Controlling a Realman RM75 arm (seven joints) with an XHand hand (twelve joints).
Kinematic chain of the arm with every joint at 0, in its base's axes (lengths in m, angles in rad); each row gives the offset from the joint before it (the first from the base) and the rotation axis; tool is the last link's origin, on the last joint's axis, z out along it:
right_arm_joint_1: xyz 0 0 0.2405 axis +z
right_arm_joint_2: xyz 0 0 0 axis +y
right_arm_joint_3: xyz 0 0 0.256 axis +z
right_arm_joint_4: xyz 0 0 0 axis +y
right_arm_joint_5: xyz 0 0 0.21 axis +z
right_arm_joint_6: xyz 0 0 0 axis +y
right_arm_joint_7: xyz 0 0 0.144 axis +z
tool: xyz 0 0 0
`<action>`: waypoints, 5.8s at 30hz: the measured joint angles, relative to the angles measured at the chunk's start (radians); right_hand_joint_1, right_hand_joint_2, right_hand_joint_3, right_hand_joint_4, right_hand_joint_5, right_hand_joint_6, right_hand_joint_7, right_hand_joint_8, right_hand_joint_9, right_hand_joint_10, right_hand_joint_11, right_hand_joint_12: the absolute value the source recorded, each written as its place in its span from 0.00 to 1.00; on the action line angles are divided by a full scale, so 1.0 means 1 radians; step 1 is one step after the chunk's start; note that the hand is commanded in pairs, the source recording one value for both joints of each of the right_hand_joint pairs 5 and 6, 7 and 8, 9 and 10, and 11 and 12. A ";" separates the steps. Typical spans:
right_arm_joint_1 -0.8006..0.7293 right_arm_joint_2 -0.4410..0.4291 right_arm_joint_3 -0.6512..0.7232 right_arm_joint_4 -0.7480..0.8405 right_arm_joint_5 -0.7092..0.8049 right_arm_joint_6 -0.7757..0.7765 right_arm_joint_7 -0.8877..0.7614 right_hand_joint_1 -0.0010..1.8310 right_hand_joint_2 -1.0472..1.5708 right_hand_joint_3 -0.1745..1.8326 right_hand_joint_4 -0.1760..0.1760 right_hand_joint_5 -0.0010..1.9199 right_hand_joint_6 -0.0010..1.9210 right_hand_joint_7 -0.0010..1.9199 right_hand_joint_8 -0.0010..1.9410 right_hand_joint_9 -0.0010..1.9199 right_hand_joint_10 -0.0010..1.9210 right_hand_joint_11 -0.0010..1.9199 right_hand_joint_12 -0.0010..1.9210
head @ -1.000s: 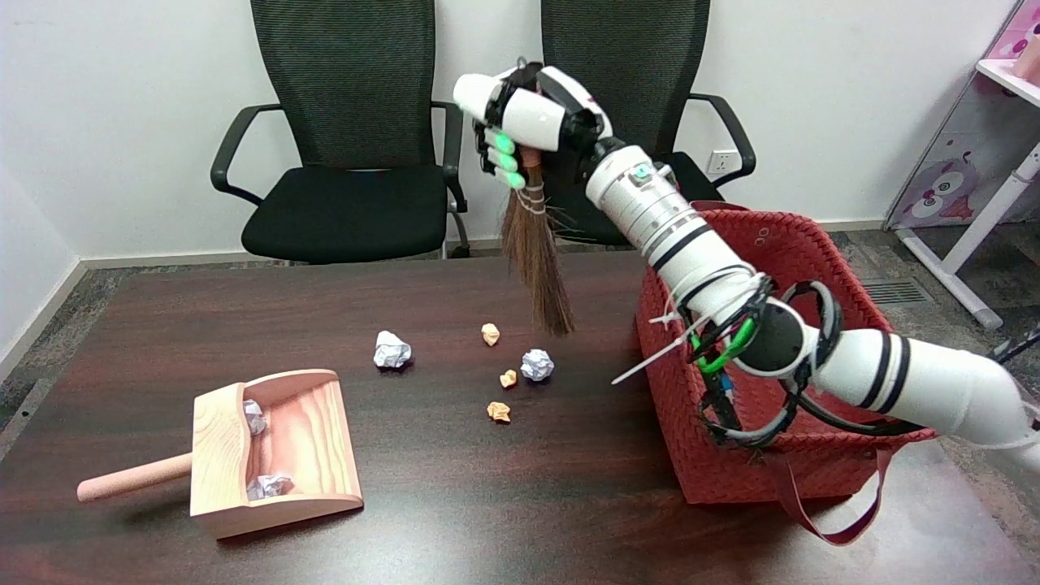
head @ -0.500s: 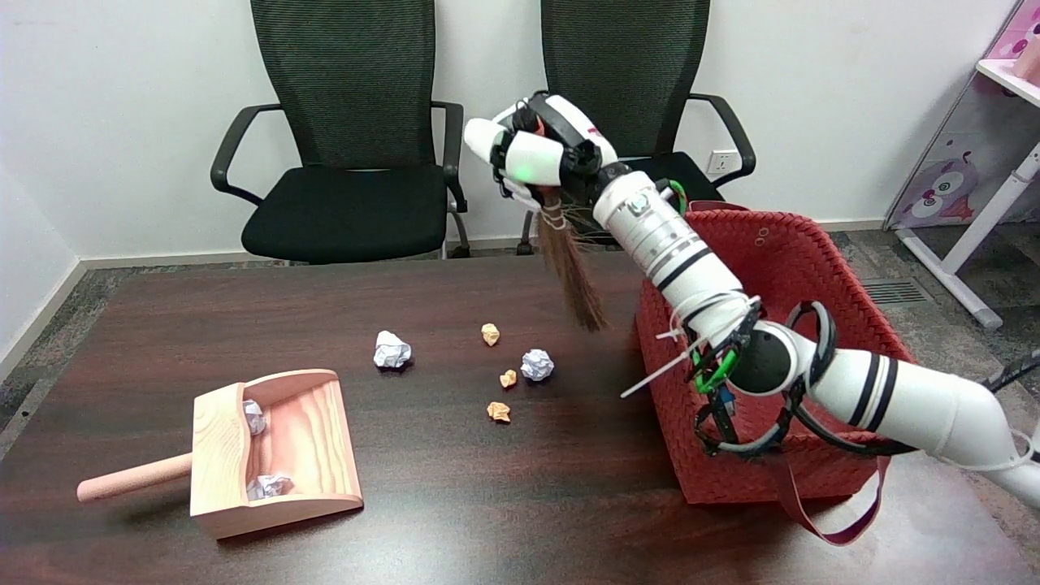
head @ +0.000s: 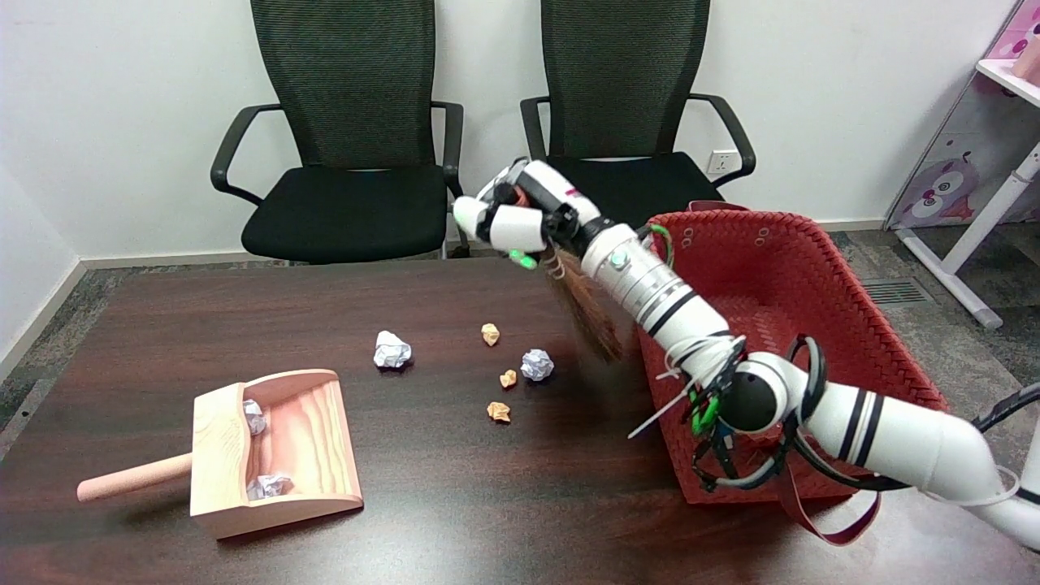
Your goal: Sweep the paper ball into the dustpan.
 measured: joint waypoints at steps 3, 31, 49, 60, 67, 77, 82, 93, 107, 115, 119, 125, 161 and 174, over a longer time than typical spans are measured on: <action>-0.011 -0.027 0.011 0.023 -0.048 0.024 0.000 0.44 0.89 0.79 1.00 1.00 1.00 1.00 0.99 1.00 1.00 1.00 1.00; -0.054 -0.349 0.051 0.242 -0.329 0.064 0.004 0.37 0.80 0.83 0.64 1.00 1.00 1.00 0.99 1.00 1.00 1.00 1.00; -0.033 -0.389 0.051 0.215 -0.228 0.056 0.066 0.40 0.66 0.84 0.58 1.00 1.00 1.00 0.99 1.00 1.00 1.00 1.00; -0.020 -0.318 0.051 0.132 -0.100 0.055 0.342 0.41 0.65 0.78 0.56 1.00 1.00 1.00 0.99 1.00 1.00 1.00 1.00; -0.018 -0.225 0.065 0.018 -0.051 0.055 0.491 0.39 0.70 0.75 0.57 1.00 1.00 1.00 0.99 1.00 1.00 1.00 1.00; -0.057 -0.077 0.146 -0.161 0.007 0.055 0.554 0.37 0.81 0.74 0.61 1.00 1.00 1.00 0.99 1.00 1.00 1.00 1.00; -0.100 0.015 0.199 -0.254 0.061 0.043 0.543 0.37 0.85 0.74 0.64 1.00 1.00 1.00 0.99 1.00 1.00 1.00 1.00; -0.236 0.195 0.303 -0.406 0.152 -0.124 0.512 0.37 0.88 0.77 0.65 1.00 1.00 1.00 0.99 1.00 1.00 1.00 1.00; -0.281 0.306 0.401 -0.423 0.324 -0.241 0.461 0.38 0.87 0.79 0.65 1.00 1.00 1.00 0.99 1.00 1.00 1.00 1.00; -0.273 0.332 0.405 -0.426 0.370 -0.273 0.449 0.38 0.87 0.79 0.65 1.00 1.00 1.00 0.99 1.00 1.00 1.00 1.00; -0.292 0.340 0.406 -0.445 0.371 -0.294 0.444 0.37 0.89 0.79 0.66 1.00 1.00 1.00 0.99 1.00 1.00 1.00 1.00; -0.336 0.345 0.396 -0.478 0.337 -0.322 0.437 0.34 0.89 0.82 0.67 1.00 1.00 1.00 0.99 1.00 1.00 1.00 1.00; -0.246 0.009 0.123 -0.401 0.186 -0.045 0.082 0.36 0.96 0.74 0.71 1.00 1.00 1.00 0.99 1.00 1.00 1.00 1.00; -0.164 -0.209 0.122 -0.182 0.112 0.002 0.029 0.36 1.00 0.73 0.74 1.00 1.00 1.00 0.99 1.00 1.00 1.00 1.00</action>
